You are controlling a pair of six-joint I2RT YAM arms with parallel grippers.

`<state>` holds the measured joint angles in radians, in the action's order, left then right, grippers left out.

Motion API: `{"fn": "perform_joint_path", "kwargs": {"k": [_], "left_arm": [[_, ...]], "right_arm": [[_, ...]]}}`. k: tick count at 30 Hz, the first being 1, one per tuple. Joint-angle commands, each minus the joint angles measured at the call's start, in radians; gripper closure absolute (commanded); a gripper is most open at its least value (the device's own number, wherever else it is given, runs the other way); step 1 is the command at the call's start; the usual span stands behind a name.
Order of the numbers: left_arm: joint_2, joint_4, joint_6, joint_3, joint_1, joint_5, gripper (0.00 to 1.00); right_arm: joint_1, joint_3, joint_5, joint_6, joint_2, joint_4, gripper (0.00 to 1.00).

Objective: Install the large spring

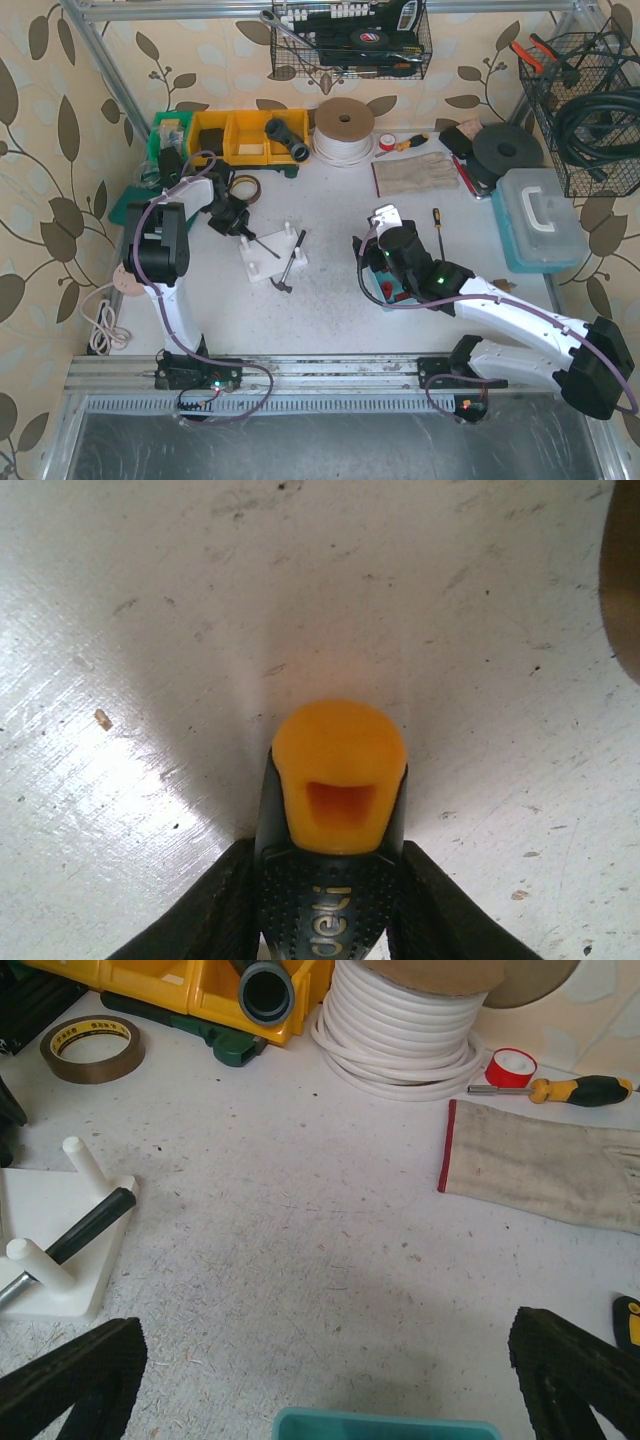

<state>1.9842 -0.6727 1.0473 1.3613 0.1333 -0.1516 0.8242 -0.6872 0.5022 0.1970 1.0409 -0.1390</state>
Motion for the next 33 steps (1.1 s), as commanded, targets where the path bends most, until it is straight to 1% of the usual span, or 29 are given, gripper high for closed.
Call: {"fn": "perform_joint_path", "kwargs": {"k": [1, 7, 11, 13, 21, 24, 28, 31, 33], "left_arm": [[-0.004, -0.025, 0.0, 0.016, 0.013, -0.006, 0.64], [-0.043, -0.018, 0.0, 0.02, 0.014, -0.03, 0.7], [-0.092, 0.006, 0.005, 0.012, 0.014, -0.044, 0.75], [-0.119, 0.02, 0.008, 0.008, 0.014, -0.048, 0.76], [-0.251, 0.056, 0.049, -0.014, 0.014, -0.04, 0.8], [-0.314, 0.111, 0.095, -0.045, 0.014, -0.024, 0.8], [-0.389, 0.198, 0.196, -0.093, 0.014, 0.056, 0.82], [-0.398, 0.219, 0.266, -0.091, 0.014, 0.116, 0.83], [-0.387, 0.261, 0.319, -0.099, 0.019, 0.138, 0.83]], "right_arm": [[0.007, 0.003, 0.032, -0.006, -0.013, -0.01, 0.03], [0.009, 0.002, 0.046, -0.013, -0.009, -0.015, 0.03], [0.009, 0.0, 0.108, -0.018, -0.025, -0.034, 0.03], [0.009, 0.011, 0.096, -0.019, -0.035, -0.017, 0.03], [0.009, 0.008, 0.099, -0.018, -0.022, -0.019, 0.03], [0.009, 0.008, 0.1, -0.017, -0.022, -0.02, 0.03], [0.009, 0.009, 0.096, -0.017, -0.026, -0.02, 0.03], [0.01, 0.009, 0.093, -0.015, -0.027, -0.019, 0.03], [0.011, 0.009, 0.09, -0.015, -0.027, -0.019, 0.04]]}}
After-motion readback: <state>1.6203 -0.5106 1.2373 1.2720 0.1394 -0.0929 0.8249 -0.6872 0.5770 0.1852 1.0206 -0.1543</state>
